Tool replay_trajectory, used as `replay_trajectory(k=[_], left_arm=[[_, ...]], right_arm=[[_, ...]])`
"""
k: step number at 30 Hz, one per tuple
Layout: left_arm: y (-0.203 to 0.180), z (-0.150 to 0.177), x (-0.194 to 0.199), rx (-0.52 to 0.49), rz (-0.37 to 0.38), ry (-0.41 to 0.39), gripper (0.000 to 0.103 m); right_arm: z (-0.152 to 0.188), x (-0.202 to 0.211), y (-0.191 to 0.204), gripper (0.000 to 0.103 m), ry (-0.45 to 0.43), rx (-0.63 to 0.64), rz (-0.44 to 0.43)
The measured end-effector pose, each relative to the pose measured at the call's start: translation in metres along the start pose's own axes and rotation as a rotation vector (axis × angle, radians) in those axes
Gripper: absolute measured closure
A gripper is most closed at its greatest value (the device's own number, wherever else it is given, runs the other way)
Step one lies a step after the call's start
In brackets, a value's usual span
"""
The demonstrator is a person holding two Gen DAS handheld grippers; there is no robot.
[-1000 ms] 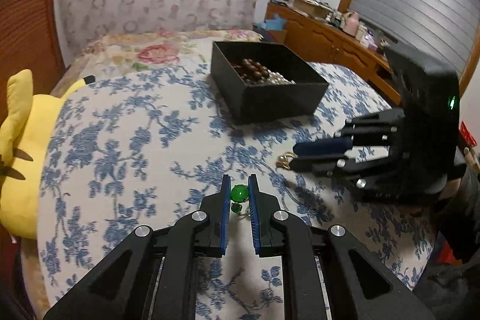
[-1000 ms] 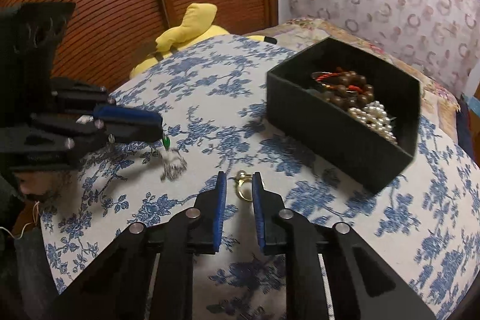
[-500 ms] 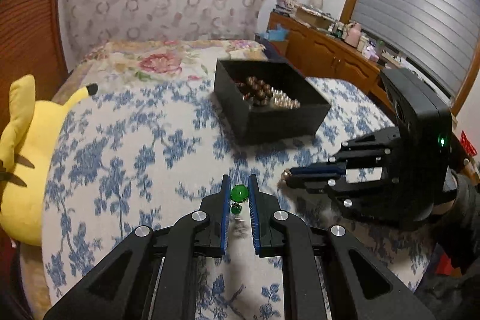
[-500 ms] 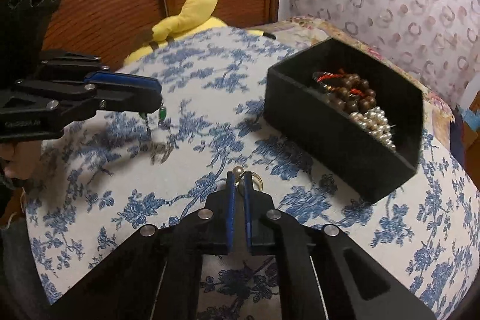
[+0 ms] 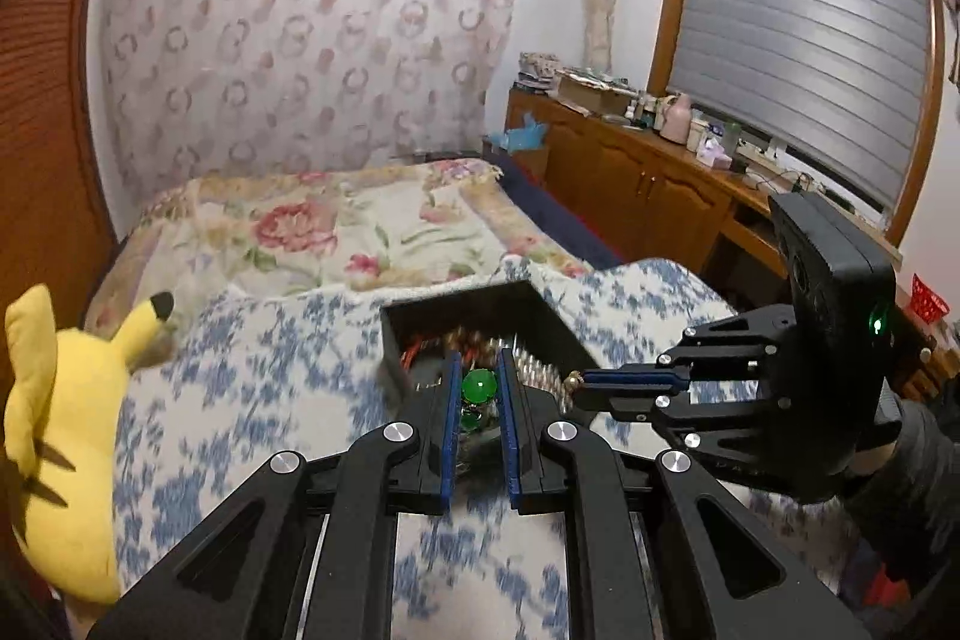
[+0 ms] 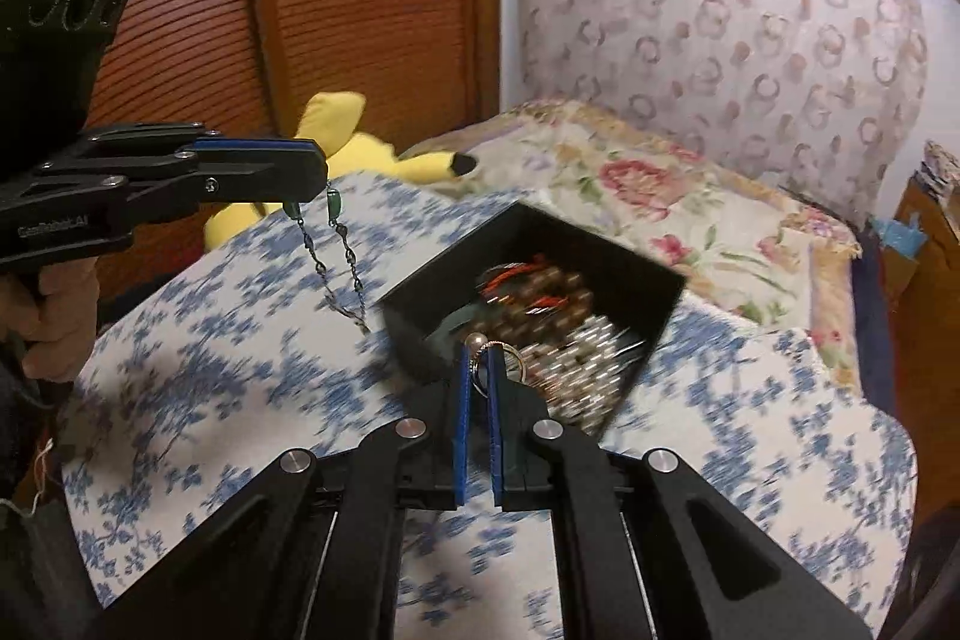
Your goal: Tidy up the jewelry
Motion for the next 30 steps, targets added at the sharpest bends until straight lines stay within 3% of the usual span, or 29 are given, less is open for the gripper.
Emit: replay_trajectory(k=[8,18,20,23,24,26,28,30], left_arm=[[-0.004,-0.027,-0.029,-0.002,-0.008,0.011,0.092],[-0.001,-0.026,-0.053,0.007,-0.043,0.054,0.092],[-0.001,-0.024,-0.054,0.013,-0.048,0.055,0.091],[0.000,-0.022,-0.051,0.027,-0.052,0.049,0.080],[0.001,-0.021,-0.049,0.030,-0.056,0.045,0.073],[0.001,-0.019,-0.043,0.034,-0.070,0.036,0.068],[0.001,-0.016,-0.038,0.035,-0.084,0.027,0.057],[0.000,-0.012,-0.029,0.044,-0.111,0.011,0.035]], right_arm=[[-0.010,-0.014,-0.021,0.096,0.000,-0.043,0.009],[-0.010,-0.023,-0.034,0.095,0.001,-0.079,0.012],[-0.011,-0.023,-0.036,0.091,0.001,-0.087,0.005],[-0.011,-0.020,-0.037,0.087,-0.009,-0.097,0.010],[-0.012,-0.019,-0.037,0.079,-0.009,-0.096,0.012],[-0.013,-0.015,-0.035,0.078,-0.019,-0.098,0.029],[-0.011,-0.007,-0.033,0.078,-0.035,-0.107,0.034],[-0.009,0.003,-0.032,0.077,-0.054,-0.126,0.055]])
Point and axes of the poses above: each gripper's, at about its wrist camera, not at the fingertips, and x roughly against the way its jaws point, y to its left, z to its underside, the point moved 6 cm from there along -x, roughly the way its jaws point, and after that the axes turned 12 degrees about y, right-handed, at the moved point
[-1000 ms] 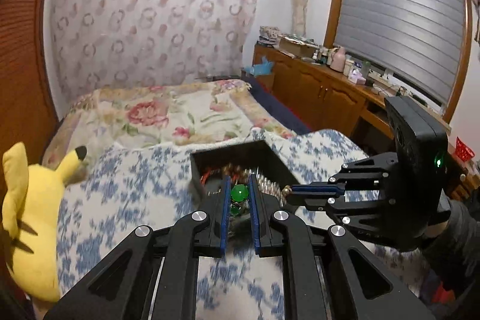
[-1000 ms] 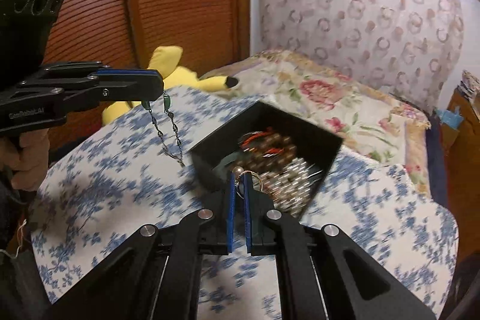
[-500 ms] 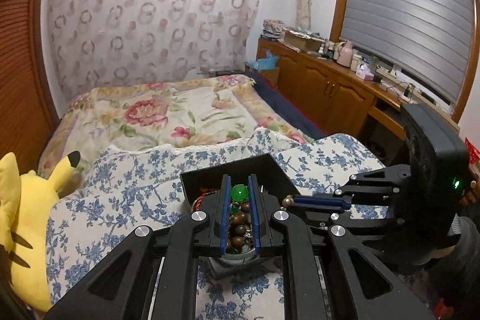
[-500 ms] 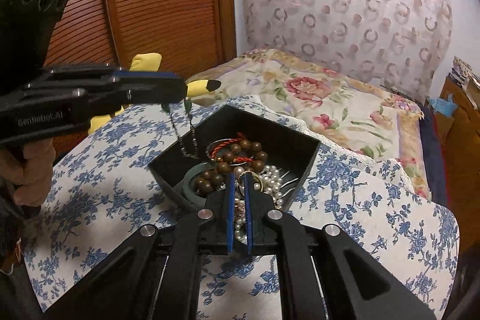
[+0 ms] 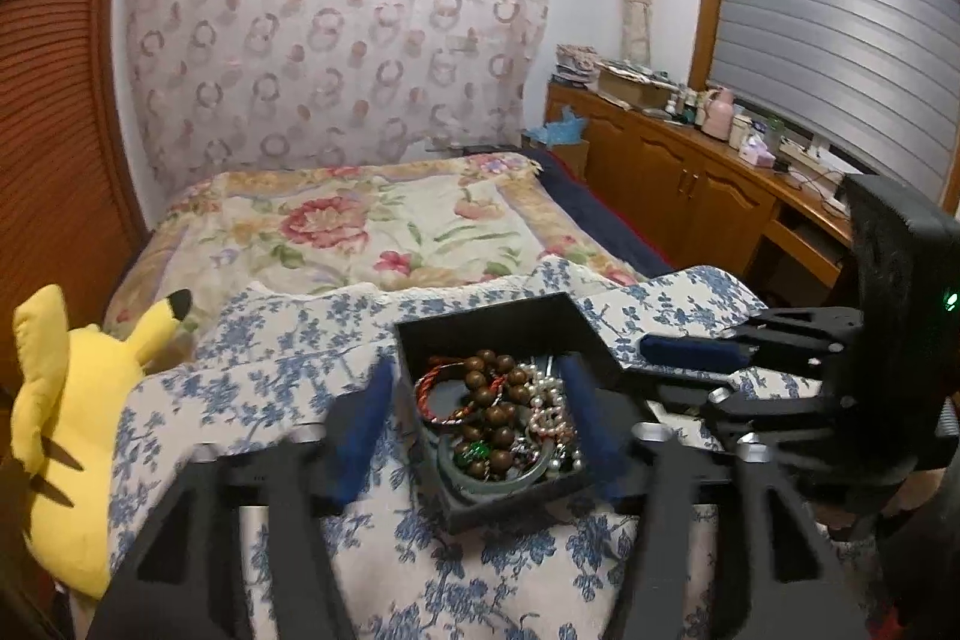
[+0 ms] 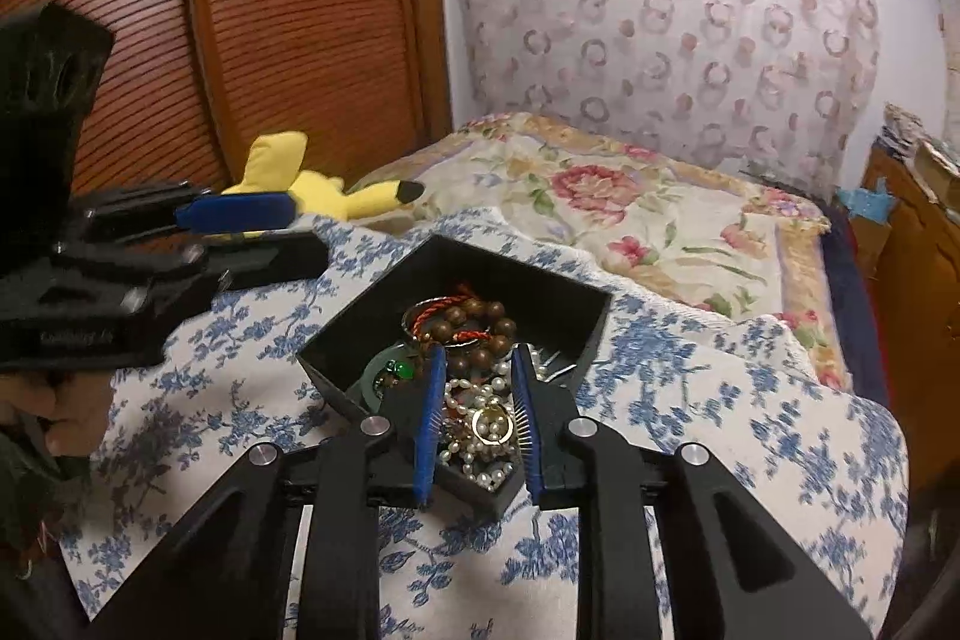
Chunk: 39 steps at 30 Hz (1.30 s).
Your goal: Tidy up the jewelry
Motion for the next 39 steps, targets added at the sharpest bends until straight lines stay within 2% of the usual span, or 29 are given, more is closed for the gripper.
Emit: replay_trajectory(k=[1,3,6,10,12,16,19,28,39], left_arm=[[0.000,0.002,0.004,0.005,-0.009,-0.007,0.031],[-0.001,0.009,0.014,0.019,-0.031,-0.024,0.019],[-0.002,0.022,0.028,0.036,-0.067,-0.041,0.009],[-0.004,0.043,0.048,0.058,-0.103,-0.054,0.008],[-0.006,0.056,0.058,0.071,-0.130,-0.056,0.008],[-0.009,0.074,0.073,0.086,-0.161,-0.058,0.008],[-0.010,0.087,0.084,0.105,-0.166,-0.065,0.008],[-0.022,0.104,0.107,0.109,-0.174,-0.088,0.008],[-0.026,0.106,0.106,0.101,-0.174,-0.088,0.008]], right_arm=[[0.002,0.006,0.000,0.072,-0.012,-0.009,0.009],[0.007,0.021,0.001,0.068,-0.044,-0.038,0.025],[0.019,0.043,0.004,0.057,-0.088,-0.076,0.047],[0.039,0.070,0.012,0.040,-0.138,-0.109,0.095],[0.049,0.083,0.018,0.037,-0.162,-0.123,0.108],[0.068,0.106,0.024,0.014,-0.209,-0.157,0.134],[0.082,0.119,0.029,0.004,-0.237,-0.175,0.145],[0.106,0.142,0.033,0.003,-0.258,-0.216,0.227],[0.116,0.141,0.031,0.003,-0.259,-0.243,0.228]])
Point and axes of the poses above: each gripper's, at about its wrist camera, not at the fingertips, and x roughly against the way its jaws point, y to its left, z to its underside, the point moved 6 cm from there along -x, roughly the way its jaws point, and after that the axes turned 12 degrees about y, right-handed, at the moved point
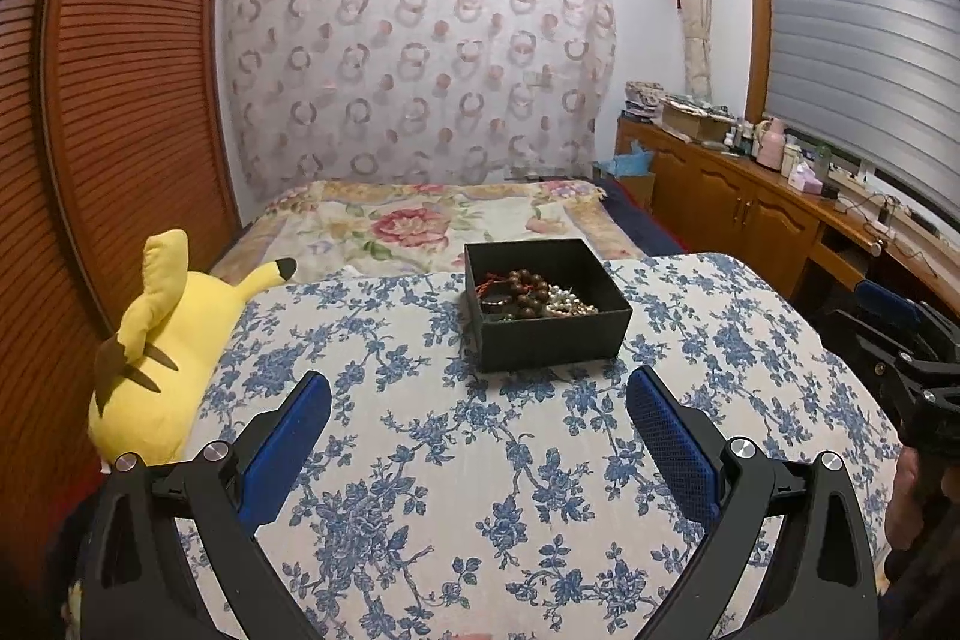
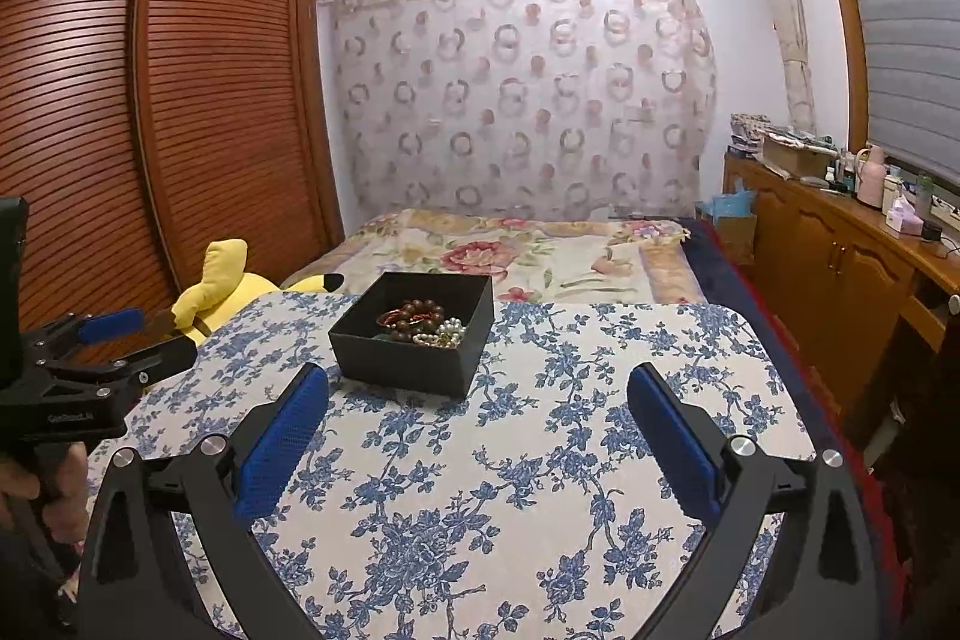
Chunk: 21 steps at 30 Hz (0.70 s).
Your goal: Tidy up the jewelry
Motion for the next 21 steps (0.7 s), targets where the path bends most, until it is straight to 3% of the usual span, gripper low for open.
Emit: replay_trajectory(k=[21], left_arm=[[0.0001,0.0009,0.0046,-0.001,0.009,-0.018,0.008]], right_arm=[[0.0046,-0.0033,0.0055,0.003,0.009,0.000,0.011]])
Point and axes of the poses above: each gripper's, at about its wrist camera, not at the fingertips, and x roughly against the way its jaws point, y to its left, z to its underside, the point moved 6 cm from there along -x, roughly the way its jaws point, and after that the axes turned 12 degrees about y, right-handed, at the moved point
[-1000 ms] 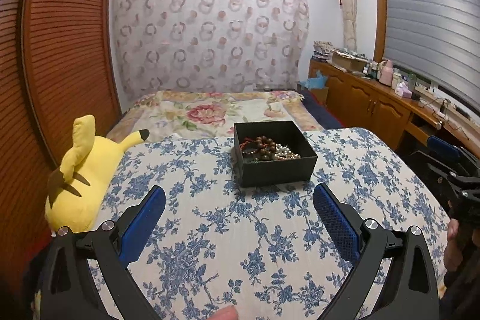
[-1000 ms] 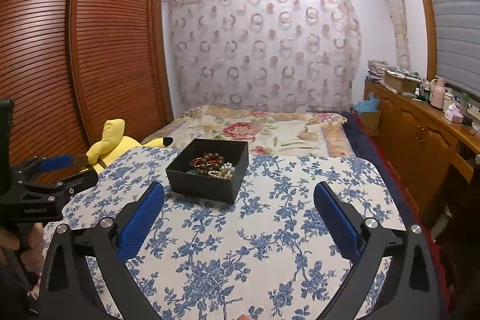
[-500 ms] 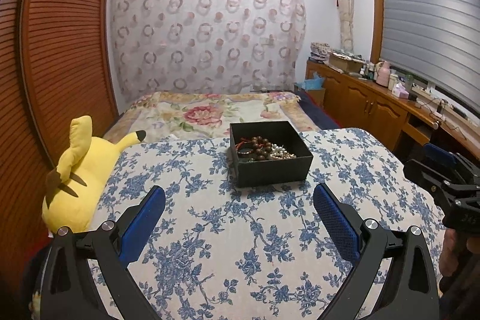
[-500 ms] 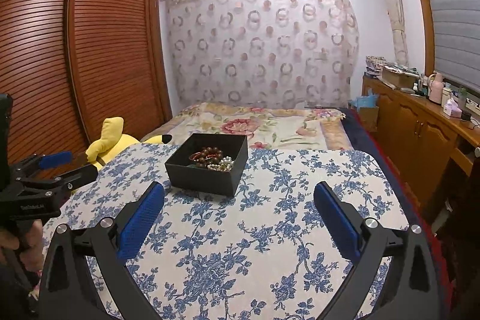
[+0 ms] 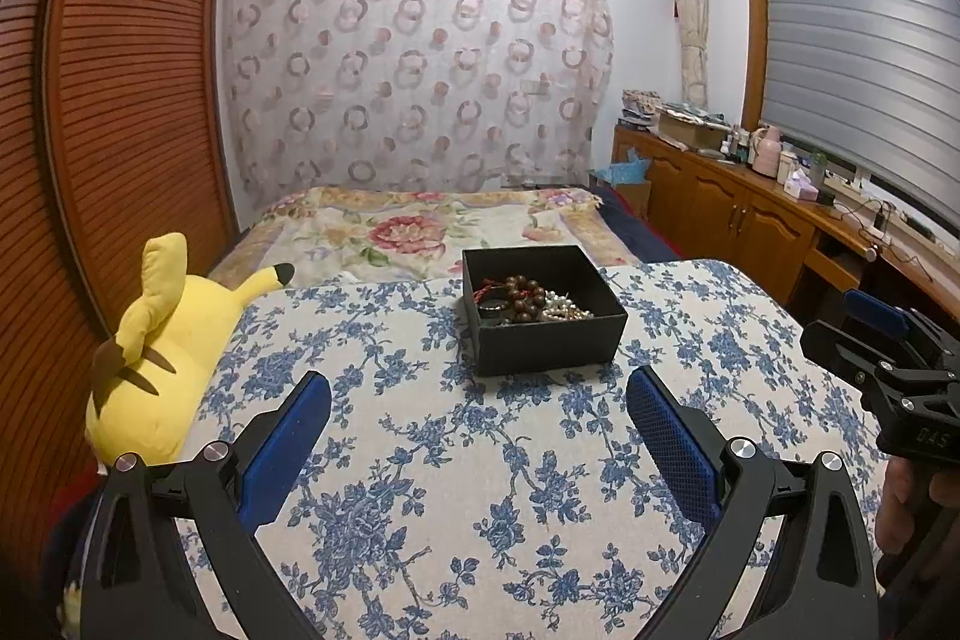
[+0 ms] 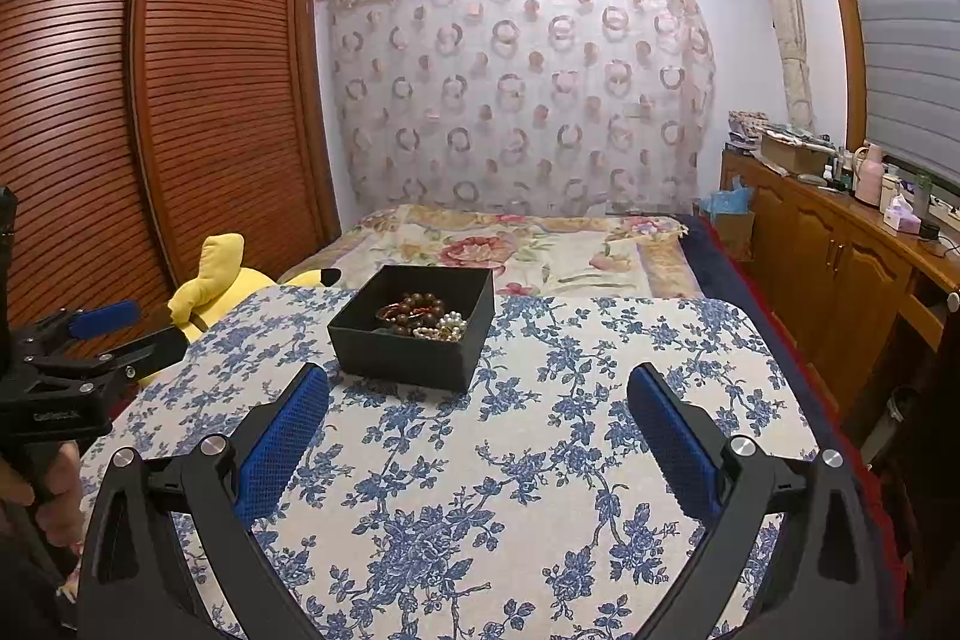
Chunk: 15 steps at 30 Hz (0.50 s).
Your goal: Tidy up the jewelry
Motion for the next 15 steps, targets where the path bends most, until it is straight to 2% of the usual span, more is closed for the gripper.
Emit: replay_trajectory(k=[15], left_arm=[[0.0029,0.0006,0.0021,0.001,0.000,-0.003,0.008]], right_arm=[[-0.0018,-0.0009,-0.0064,0.003,-0.003,-0.015,0.010]])
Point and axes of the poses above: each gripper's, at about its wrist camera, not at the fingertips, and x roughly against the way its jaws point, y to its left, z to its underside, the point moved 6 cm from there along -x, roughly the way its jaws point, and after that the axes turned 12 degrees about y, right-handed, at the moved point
